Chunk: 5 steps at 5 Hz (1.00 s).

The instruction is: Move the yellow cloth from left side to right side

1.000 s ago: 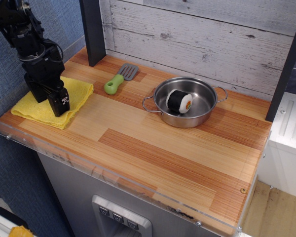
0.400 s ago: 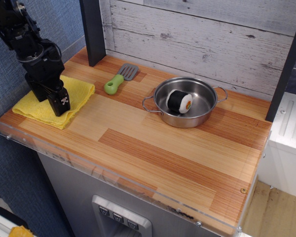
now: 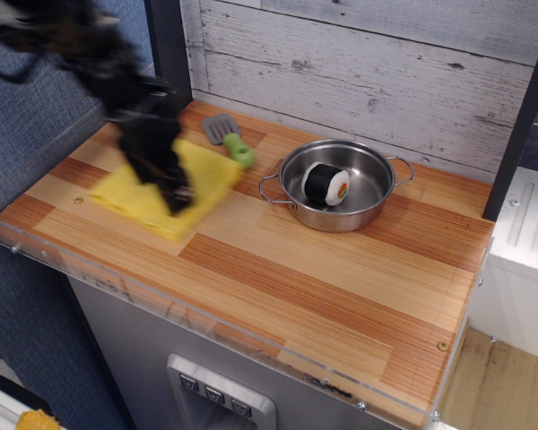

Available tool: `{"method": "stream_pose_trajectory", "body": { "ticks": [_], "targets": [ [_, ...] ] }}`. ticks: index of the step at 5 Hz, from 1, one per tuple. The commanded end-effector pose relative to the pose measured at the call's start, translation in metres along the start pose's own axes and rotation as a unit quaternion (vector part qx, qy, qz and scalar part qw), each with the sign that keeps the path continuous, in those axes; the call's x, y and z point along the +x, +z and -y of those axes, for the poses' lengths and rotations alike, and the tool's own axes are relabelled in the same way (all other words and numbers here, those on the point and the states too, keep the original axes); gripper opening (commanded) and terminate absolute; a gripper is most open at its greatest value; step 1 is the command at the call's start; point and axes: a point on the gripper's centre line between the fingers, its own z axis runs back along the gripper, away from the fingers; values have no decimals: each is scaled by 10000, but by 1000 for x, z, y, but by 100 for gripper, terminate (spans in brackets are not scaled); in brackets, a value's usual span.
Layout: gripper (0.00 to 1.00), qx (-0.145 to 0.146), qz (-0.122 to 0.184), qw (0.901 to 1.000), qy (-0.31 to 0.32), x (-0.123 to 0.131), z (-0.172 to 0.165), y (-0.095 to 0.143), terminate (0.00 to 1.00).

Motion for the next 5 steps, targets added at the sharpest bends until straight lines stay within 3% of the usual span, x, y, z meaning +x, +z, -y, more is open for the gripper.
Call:
{"method": "stream_pose_trajectory", "body": {
  "ticks": [1, 2, 3, 4, 5],
  "targets": [
    [100, -263, -443, 9962, -695, 10, 87, -6, 0],
    [100, -51, -603, 9932, -994, 11, 104, 14, 0],
    [100, 22, -554, 9920, -1138, 19, 126, 29, 0],
    [100, -170, -423, 9907, -1280, 37, 172, 29, 0],
    [100, -189, -521, 9951, -818, 58, 210, 23, 0]
  ]
}}
